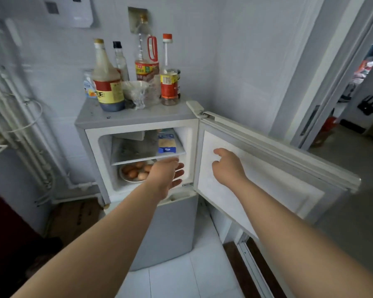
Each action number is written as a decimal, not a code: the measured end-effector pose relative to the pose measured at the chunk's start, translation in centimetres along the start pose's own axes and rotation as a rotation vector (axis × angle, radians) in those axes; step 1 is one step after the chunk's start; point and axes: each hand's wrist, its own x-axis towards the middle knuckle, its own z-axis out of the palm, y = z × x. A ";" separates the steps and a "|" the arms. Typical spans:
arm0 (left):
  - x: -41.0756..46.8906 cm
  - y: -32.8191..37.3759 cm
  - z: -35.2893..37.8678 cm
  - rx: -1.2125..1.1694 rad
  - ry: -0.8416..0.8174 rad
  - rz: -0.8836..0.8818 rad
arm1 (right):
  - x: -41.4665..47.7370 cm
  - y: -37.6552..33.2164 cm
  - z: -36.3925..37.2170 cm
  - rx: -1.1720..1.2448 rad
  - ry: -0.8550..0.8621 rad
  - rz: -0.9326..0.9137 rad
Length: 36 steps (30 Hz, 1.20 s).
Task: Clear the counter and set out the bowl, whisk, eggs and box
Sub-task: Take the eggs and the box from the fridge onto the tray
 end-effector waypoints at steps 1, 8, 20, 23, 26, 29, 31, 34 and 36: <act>0.4 -0.2 -1.4 -0.009 0.023 0.002 | 0.2 -0.5 1.0 0.011 -0.020 -0.013; 3.1 -1.8 -9.5 -0.008 0.191 -0.018 | 2.5 -2.7 9.1 0.041 -0.145 -0.020; 12.6 -4.8 -16.4 0.175 0.277 -0.084 | 9.2 -2.9 21.5 -0.023 -0.271 0.019; 15.9 -5.9 -16.9 0.256 0.307 -0.081 | 11.4 -1.9 24.2 -0.037 -0.283 0.000; 19.1 -7.2 -17.2 0.301 0.338 -0.044 | 13.6 -0.8 26.7 -0.054 -0.272 -0.033; 22.7 -8.5 -17.4 0.332 0.359 0.009 | 16.1 0.2 29.1 -0.077 -0.260 -0.077; 24.7 -9.0 -17.5 0.396 0.383 0.043 | 17.7 0.7 30.4 -0.089 -0.252 -0.119; 27.7 -10.0 -18.0 0.493 0.435 0.082 | 20.1 1.3 32.7 -0.095 -0.248 -0.192; 29.4 -10.2 -18.6 0.524 0.453 0.089 | 21.5 1.3 33.8 -0.107 -0.242 -0.227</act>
